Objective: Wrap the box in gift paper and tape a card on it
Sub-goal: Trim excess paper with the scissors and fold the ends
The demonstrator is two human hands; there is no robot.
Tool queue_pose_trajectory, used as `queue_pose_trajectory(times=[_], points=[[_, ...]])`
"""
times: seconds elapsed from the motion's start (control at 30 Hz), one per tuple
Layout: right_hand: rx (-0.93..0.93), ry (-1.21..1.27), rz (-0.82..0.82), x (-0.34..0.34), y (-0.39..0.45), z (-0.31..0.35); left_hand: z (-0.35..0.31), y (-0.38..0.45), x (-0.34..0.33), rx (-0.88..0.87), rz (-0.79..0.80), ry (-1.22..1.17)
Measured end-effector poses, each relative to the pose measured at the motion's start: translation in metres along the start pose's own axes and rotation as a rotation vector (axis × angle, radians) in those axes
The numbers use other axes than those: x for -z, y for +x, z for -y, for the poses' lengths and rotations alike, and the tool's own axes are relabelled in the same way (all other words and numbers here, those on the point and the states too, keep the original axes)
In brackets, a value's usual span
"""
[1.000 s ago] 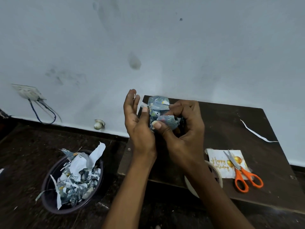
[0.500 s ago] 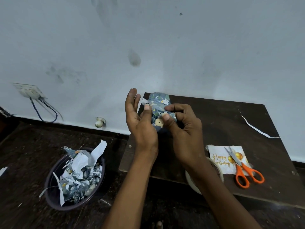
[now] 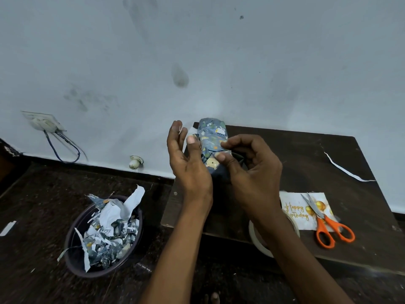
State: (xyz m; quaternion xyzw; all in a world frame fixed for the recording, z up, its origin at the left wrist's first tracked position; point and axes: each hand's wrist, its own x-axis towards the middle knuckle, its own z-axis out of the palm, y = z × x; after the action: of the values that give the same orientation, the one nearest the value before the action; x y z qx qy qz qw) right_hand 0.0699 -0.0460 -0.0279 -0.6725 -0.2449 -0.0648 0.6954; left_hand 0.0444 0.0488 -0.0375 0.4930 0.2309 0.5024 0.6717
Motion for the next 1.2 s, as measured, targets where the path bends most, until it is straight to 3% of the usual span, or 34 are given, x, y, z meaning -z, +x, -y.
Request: queue_pose_trajectory(times=[0.33,0.67,0.93,1.2], points=[[-0.042,-0.043,0.202,0.002,0.0,-0.014,0.005,0.0,-0.005,-0.021,-0.074,0.017],[0.069,-0.198,0.129,0.003,-0.001,-0.015,0.005,0.001,0.0,-0.014,-0.053,0.034],[0.422,-0.367,0.079,0.017,0.004,-0.024,0.006,-0.003,-0.008,0.106,0.135,-0.08],[0.353,-0.563,0.277,0.021,-0.007,-0.054,0.022,0.001,0.003,0.229,0.21,0.085]])
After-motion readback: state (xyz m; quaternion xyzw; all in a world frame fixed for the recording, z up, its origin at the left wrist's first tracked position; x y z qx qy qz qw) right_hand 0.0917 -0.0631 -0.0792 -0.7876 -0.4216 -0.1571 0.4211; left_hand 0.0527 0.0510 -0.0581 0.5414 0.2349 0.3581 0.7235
